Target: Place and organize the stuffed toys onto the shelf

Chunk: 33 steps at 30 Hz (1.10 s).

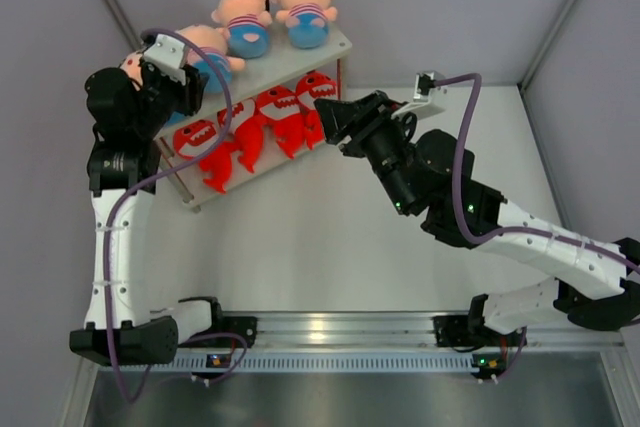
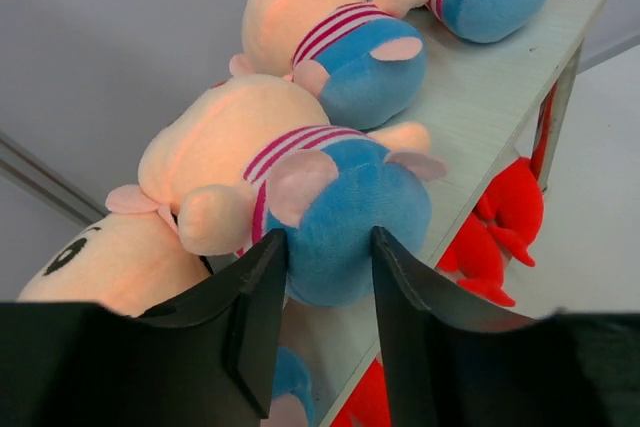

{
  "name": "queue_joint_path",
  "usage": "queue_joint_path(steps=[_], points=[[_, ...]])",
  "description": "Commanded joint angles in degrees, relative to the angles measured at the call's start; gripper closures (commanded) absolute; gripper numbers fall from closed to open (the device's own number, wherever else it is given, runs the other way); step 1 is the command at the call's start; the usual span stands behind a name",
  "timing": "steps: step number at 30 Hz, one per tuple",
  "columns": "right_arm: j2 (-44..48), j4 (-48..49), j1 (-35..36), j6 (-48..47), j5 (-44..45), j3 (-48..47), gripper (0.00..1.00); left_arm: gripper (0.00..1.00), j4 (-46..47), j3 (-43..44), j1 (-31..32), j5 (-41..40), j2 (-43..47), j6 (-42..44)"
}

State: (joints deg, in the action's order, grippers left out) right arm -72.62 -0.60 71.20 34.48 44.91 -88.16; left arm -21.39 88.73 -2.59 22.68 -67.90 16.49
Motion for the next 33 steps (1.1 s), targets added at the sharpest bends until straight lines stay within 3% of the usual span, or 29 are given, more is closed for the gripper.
queue_joint_path(steps=[1,4,12,18,20,25,27,30,33], points=[[1.08,2.53,0.26,-0.82,0.36,-0.61,0.48,0.46,3.98,0.04,-0.13,0.97,2.51,0.03],[0.90,2.36,0.34,-0.73,0.10,-0.78,0.48,0.35,3.90,-0.05,-0.13,0.88,2.60,-0.14],[-1.72,0.78,0.26,-4.66,0.01,-4.29,0.46,0.30,3.90,0.74,-0.22,3.51,2.77,-1.72],[-14.01,-10.28,-0.88,-21.18,-0.34,-25.18,0.43,0.29,3.37,3.64,-0.13,5.09,2.86,-3.48],[-15.44,-9.86,-1.50,-23.22,-3.06,-26.01,0.43,0.29,3.28,4.34,-0.13,5.71,2.86,-3.92],[-13.16,-0.73,-3.95,-27.79,-12.44,-16.62,0.42,0.29,3.19,9.26,-0.13,4.58,-1.35,-7.95],[-13.51,-1.24,-5.54,-29.29,-14.22,-15.38,0.43,0.28,2.23,11.63,-0.05,3.61,-4.25,-8.32],[-11.07,-2.48,-9.23,-26.06,-15.98,-10.58,0.43,0.26,-0.83,14.88,3.10,-0.16,-7.24,-4.20],[-5.37,4.80,-12.31,-24.64,-17.92,0.30,0.43,0.21,-3.38,18.13,9.08,-5.70,-10.49,3.52]])
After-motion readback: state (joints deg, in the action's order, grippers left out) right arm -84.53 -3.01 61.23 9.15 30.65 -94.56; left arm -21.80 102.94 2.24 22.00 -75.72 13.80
